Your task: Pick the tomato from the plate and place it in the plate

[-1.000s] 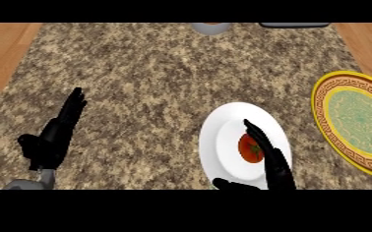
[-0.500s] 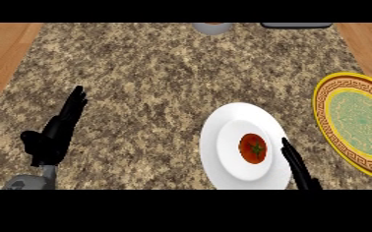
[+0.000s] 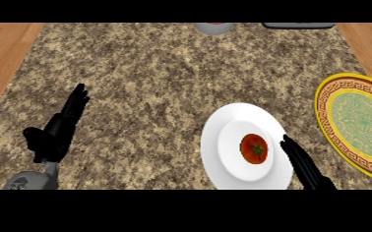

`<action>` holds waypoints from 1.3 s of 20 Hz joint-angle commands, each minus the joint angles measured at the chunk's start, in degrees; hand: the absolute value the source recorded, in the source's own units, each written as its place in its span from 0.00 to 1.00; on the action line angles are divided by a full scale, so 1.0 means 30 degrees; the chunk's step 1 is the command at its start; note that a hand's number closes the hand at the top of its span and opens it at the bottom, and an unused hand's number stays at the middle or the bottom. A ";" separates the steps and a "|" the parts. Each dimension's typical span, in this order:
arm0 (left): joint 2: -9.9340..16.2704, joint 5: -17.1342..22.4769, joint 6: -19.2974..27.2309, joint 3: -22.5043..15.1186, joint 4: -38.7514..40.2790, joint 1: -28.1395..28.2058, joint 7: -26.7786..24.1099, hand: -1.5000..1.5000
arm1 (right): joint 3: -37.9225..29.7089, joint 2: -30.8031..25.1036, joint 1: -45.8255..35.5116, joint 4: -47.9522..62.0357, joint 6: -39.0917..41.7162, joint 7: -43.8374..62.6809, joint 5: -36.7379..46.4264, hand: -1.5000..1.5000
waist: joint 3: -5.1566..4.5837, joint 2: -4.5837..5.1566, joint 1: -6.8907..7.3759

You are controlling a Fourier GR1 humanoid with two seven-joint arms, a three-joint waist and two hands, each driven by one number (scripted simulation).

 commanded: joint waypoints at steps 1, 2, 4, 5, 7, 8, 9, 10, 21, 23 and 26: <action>-0.0360 -0.0106 -0.0882 0.0297 0.1082 -0.0222 -0.0547 0.50 | -0.0005 -0.0476 0.0432 -0.0575 0.1274 0.2280 0.0944 0.00 | 0.0017 0.0000 -0.0074; -0.0272 -0.0349 -0.0195 -0.0054 -0.1141 0.1462 -0.0382 0.50 | 0.0964 0.0083 0.0283 -0.0837 0.1387 0.3768 0.2280 0.00 | 0.0021 -0.0039 0.0118; -0.0478 -0.0639 -0.0264 0.0304 -0.0910 0.0467 0.0697 0.50 | 0.0584 0.0714 -0.0874 -0.0386 0.1875 0.4439 0.2764 0.00 | 0.0029 -0.0018 0.0036; -0.0238 -0.0348 -0.1277 0.0932 0.0572 0.0553 -0.0565 0.50 | -0.0433 0.0529 -0.1872 0.0245 0.2688 0.4457 0.1766 0.00 | 0.0026 0.0001 0.0047; -0.1056 -0.0712 -0.0648 0.0981 0.0793 -0.0198 -0.0237 0.50 | -0.0286 0.1101 -0.2599 0.1571 0.2816 0.4621 0.2572 0.00 | 0.0029 0.0000 0.0033; -0.1201 -0.1206 -0.0320 0.0595 0.0817 -0.0313 -0.0039 0.50 | 0.0082 0.0762 -0.1828 0.1114 0.2737 0.5115 0.3520 0.00 | 0.0027 -0.0007 -0.0014; -0.1134 -0.1353 -0.0332 0.0714 0.0911 0.0506 -0.0800 0.50 | 0.0198 0.0582 -0.1437 0.0192 0.3069 0.6089 0.4010 0.00 | 0.0022 -0.0016 -0.0007; -0.0518 -0.0961 -0.0690 0.0981 -0.1047 0.0236 0.0909 0.50 | -0.0246 0.1047 -0.2901 0.0895 0.3789 0.6452 0.3758 0.00 | 0.0033 -0.0022 0.0088; -0.1834 -0.2404 -0.1960 0.2440 0.1084 -0.0158 -0.0211 0.50 | -0.1296 0.3727 -0.6112 0.6466 0.4514 0.5090 0.4908 0.00 | 0.0033 0.0002 0.0054; -0.1959 -0.2421 -0.2094 0.2990 0.0537 0.0172 -0.0137 0.50 | -0.0997 0.3716 -0.4994 0.4560 0.4907 0.6195 0.5736 0.00 | 0.0031 -0.0012 0.0015; -0.2635 -0.3321 -0.1305 0.2162 -0.0708 0.0767 0.0186 0.50 | -0.1238 0.4136 -0.4807 0.7869 0.3003 0.4019 0.6031 0.00 | 0.0038 -0.0012 0.0046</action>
